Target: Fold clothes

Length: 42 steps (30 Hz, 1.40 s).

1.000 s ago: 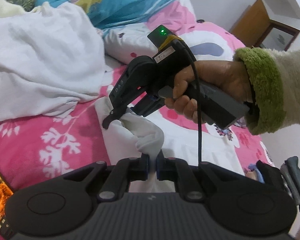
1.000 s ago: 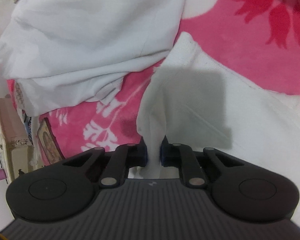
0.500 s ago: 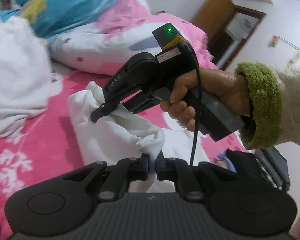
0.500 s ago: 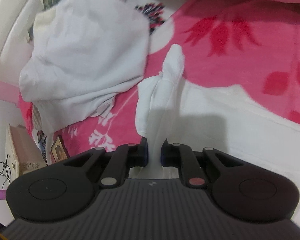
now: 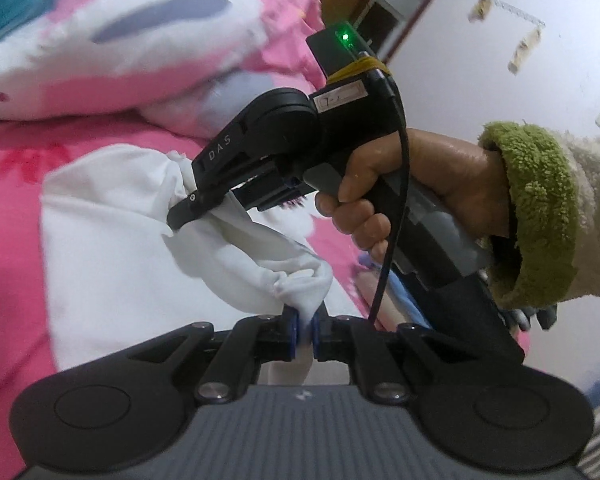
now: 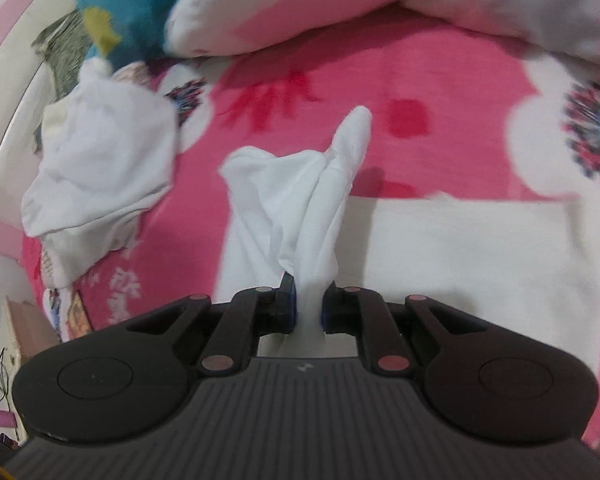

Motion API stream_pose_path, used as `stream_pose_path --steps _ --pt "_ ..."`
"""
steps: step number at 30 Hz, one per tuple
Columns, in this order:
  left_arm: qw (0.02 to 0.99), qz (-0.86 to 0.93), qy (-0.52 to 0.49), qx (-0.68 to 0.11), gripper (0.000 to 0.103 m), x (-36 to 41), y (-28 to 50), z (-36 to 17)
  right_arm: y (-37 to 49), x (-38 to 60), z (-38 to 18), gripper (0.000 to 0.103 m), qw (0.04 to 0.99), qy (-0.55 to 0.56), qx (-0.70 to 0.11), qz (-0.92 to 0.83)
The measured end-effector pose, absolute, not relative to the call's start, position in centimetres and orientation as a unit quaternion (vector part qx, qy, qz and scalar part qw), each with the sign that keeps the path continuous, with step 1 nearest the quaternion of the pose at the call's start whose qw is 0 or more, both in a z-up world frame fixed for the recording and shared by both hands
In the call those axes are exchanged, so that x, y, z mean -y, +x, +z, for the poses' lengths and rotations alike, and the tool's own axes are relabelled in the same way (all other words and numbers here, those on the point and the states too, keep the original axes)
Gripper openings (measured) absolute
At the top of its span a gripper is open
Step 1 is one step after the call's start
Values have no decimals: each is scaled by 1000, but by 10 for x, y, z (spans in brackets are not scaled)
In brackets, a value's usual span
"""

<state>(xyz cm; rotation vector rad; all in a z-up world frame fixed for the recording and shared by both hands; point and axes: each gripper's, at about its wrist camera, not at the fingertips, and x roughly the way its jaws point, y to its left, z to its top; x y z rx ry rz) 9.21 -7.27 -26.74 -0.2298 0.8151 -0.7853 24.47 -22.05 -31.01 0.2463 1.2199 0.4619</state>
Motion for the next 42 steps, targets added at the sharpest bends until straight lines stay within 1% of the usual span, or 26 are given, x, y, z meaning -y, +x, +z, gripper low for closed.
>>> stream_pose_path --steps 7,12,26,32,33,34,35,36,38,40,41,42 --pt "822 -394 -88 -400 8 123 99 -277 244 295 -325 9 798 143 -556 184" --pt "814 -406 -77 -410 8 152 102 -281 242 328 -329 9 798 154 -554 181" --pt "790 -427 -58 -435 8 190 102 -293 226 374 -340 9 790 186 -558 171" --pt "773 -433 -40 -462 9 204 103 -313 219 384 -357 9 781 198 -570 163" --pt "768 -430 -36 -473 16 206 104 -317 218 385 -361 11 778 200 -574 160" --pt "765 -424 -34 -483 25 207 103 -320 218 387 -365 12 773 203 -580 158" --pt "767 -415 -33 -489 30 207 103 -321 218 389 -369 12 768 207 -585 155" --pt "770 -409 -34 -490 37 205 101 -319 218 392 -372 14 764 218 -588 153" --pt "775 -405 -42 -484 41 199 99 -314 216 399 -373 16 756 240 -590 150" --pt "779 -397 -48 -483 48 191 96 -308 213 405 -369 24 750 255 -592 146" --pt "782 -392 -50 -483 49 187 95 -305 211 408 -368 26 747 262 -593 144" --pt "783 -387 -52 -483 49 183 93 -301 209 411 -366 31 745 269 -594 142"
